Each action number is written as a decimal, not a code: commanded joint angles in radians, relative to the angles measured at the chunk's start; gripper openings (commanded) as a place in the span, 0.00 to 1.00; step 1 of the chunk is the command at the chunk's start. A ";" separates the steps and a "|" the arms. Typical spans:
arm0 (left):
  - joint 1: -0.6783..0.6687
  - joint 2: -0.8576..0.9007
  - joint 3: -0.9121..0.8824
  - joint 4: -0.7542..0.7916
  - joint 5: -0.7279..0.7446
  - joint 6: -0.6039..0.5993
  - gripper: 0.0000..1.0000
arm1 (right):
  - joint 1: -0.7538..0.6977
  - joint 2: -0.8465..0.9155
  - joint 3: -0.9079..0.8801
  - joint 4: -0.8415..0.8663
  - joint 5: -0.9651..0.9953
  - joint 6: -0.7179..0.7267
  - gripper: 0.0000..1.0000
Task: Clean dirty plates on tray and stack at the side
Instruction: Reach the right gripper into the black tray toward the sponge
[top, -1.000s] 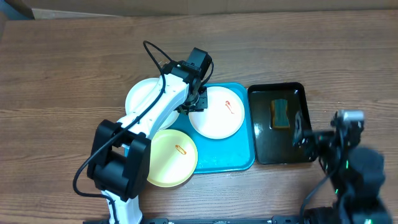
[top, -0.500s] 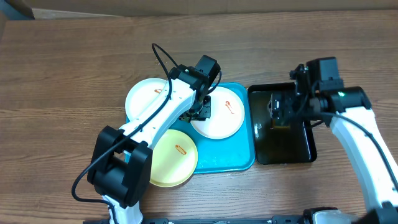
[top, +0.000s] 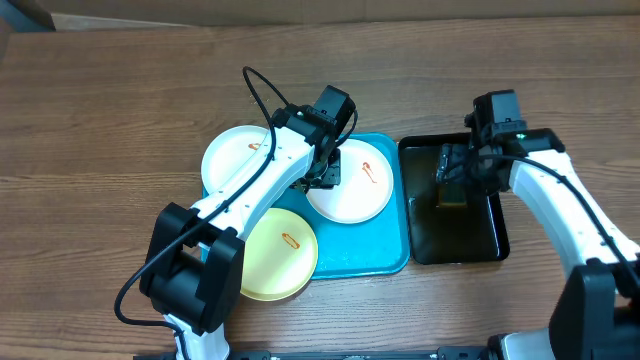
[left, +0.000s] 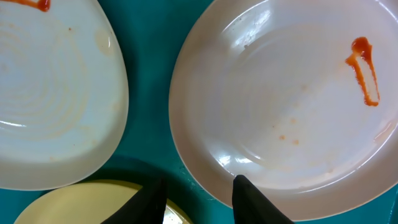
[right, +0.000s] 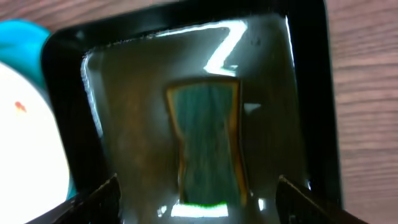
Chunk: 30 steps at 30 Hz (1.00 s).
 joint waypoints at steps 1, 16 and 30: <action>0.004 -0.029 -0.006 0.006 -0.001 -0.007 0.41 | 0.005 0.048 -0.071 0.071 0.038 0.024 0.79; 0.006 -0.029 -0.006 0.007 -0.002 -0.007 0.43 | 0.006 0.138 -0.142 0.130 -0.027 0.024 0.04; 0.005 -0.028 -0.006 0.002 -0.002 -0.007 0.49 | 0.006 0.142 -0.010 0.066 0.046 0.020 0.62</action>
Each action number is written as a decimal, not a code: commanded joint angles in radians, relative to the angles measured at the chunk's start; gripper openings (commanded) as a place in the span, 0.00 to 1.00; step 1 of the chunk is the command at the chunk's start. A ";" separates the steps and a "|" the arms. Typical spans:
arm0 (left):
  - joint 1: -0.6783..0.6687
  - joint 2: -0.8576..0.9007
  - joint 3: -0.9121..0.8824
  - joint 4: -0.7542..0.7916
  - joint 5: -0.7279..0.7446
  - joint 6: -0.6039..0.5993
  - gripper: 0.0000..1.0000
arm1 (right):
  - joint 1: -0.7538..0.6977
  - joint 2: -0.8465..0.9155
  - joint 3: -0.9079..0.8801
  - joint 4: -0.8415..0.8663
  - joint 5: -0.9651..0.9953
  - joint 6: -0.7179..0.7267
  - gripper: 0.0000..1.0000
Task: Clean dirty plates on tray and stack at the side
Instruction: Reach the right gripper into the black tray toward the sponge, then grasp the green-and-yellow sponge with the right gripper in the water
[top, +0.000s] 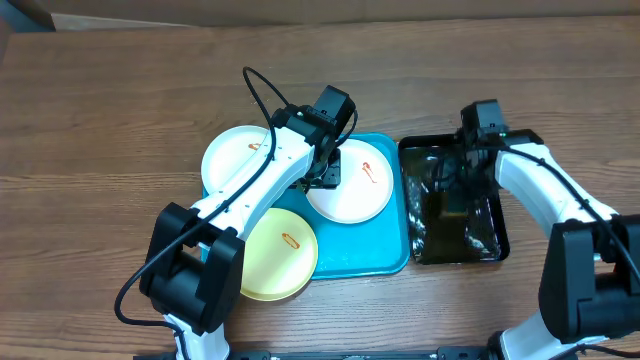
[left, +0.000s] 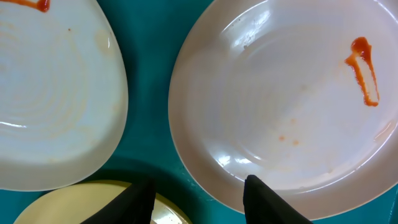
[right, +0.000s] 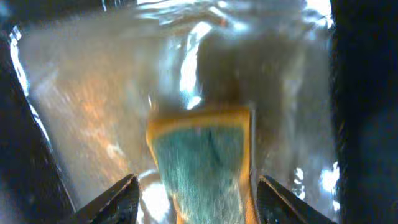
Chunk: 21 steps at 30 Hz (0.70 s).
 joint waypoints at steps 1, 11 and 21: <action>0.003 -0.028 -0.005 -0.004 -0.001 -0.007 0.50 | 0.005 0.009 -0.003 0.021 0.044 0.001 0.62; 0.001 -0.026 -0.005 0.000 -0.002 -0.007 0.50 | 0.005 0.022 -0.078 0.075 -0.021 0.000 0.04; 0.001 0.000 -0.048 0.023 -0.006 -0.007 0.39 | 0.004 0.022 -0.039 0.125 -0.017 0.000 0.55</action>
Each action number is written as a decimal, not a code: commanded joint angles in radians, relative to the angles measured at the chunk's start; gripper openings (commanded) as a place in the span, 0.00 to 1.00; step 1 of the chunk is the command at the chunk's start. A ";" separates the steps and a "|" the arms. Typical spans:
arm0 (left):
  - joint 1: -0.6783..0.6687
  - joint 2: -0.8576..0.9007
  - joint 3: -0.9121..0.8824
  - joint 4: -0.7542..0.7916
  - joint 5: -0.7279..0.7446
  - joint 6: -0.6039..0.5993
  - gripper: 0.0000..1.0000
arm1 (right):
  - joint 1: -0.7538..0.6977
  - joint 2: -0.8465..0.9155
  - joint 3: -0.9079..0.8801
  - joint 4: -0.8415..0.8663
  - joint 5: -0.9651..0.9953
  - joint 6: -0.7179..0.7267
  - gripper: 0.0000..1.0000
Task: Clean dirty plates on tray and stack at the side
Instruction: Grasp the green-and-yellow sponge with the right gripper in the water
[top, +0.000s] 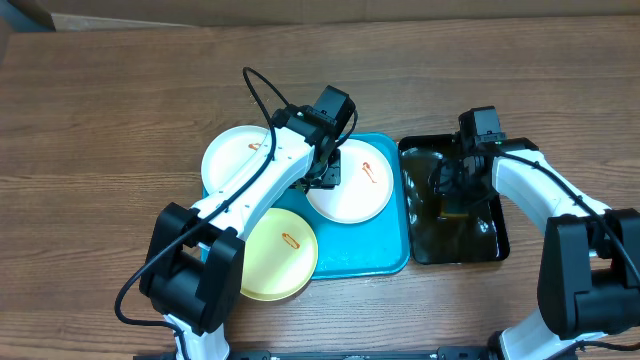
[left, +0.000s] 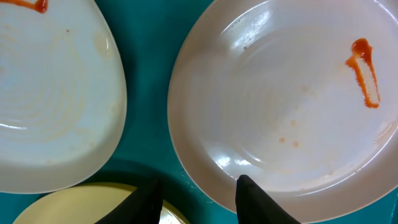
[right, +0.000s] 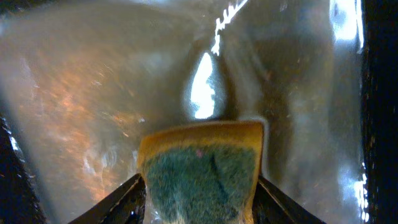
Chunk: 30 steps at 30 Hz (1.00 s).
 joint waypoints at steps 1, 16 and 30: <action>0.001 0.005 -0.060 0.026 -0.006 -0.007 0.39 | 0.004 0.005 0.029 0.016 -0.006 0.000 0.54; 0.047 0.031 -0.161 0.129 0.002 -0.008 0.25 | 0.004 0.006 0.027 0.019 -0.005 0.000 0.49; 0.047 0.057 -0.161 0.179 0.058 -0.007 0.21 | 0.004 0.006 0.026 0.019 -0.006 0.000 0.50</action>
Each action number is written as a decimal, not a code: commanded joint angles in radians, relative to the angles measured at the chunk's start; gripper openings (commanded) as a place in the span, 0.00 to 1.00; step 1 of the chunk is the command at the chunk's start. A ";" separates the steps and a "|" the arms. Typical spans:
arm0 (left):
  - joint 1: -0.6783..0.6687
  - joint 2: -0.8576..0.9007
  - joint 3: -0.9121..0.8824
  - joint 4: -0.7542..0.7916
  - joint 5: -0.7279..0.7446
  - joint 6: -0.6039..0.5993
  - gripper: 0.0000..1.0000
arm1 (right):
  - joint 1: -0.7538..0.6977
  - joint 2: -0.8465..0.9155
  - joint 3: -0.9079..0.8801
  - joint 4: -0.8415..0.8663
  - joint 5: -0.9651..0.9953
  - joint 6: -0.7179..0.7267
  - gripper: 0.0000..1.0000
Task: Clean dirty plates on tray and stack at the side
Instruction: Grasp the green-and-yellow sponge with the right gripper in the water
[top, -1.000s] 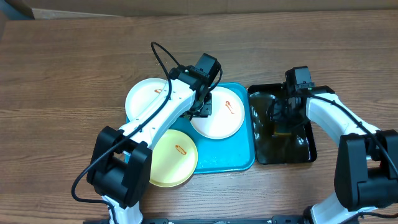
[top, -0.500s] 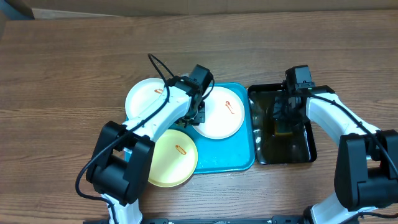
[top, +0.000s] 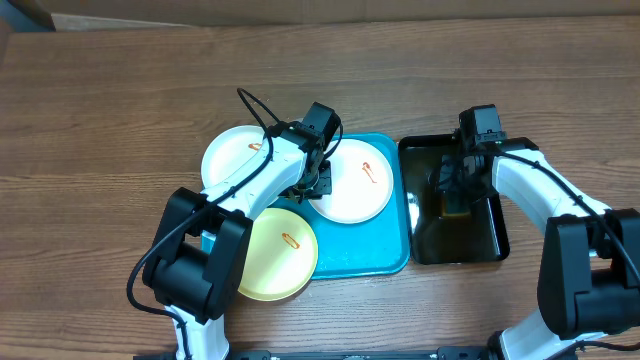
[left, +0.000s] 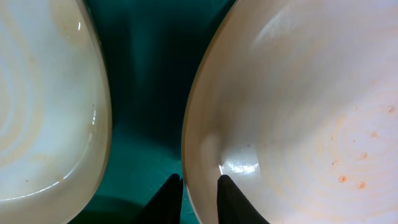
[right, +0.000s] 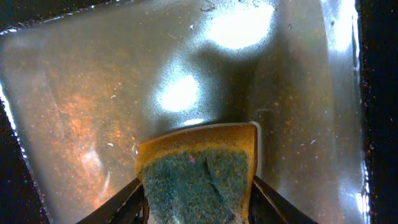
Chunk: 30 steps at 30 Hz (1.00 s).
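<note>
A white plate (top: 358, 185) with a red ketchup streak lies on the blue tray (top: 375, 255). My left gripper (top: 317, 182) is at the plate's left rim. In the left wrist view its two fingers (left: 198, 199) stand close together with the plate's rim (left: 202, 149) between them, one finger inside the plate and one outside. My right gripper (right: 197, 190) is down in the black water tray (right: 373, 93), shut on the green and yellow sponge (right: 199, 158), which is held in the water.
A second white plate (top: 235, 158) with ketchup lies at the blue tray's left edge. A yellow plate (top: 282, 252) with a ketchup streak sits at its front left. The black tray (top: 500, 235) stands right of the blue tray on the wooden table (top: 100, 120).
My left gripper has come down onto the white plate's left rim and its fingers have drawn together around it. The right gripper stays on the sponge in the water, which has settled.
At first my left gripper hung open above the gap between the plates, and my right was wide open over the sponge in the black tray. The right gripper then sat lower around the sponge, then shut on it. The left has now gripped the plate's rim.
</note>
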 joint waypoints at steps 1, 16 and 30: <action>0.000 0.013 -0.006 0.002 0.011 -0.007 0.20 | 0.004 0.006 0.025 0.006 -0.005 0.001 0.50; 0.000 0.029 -0.011 0.016 0.011 -0.007 0.15 | 0.004 0.006 0.025 0.006 -0.005 0.001 0.29; 0.000 0.029 -0.011 0.018 0.013 -0.007 0.16 | 0.004 0.006 0.023 0.040 -0.005 0.002 0.47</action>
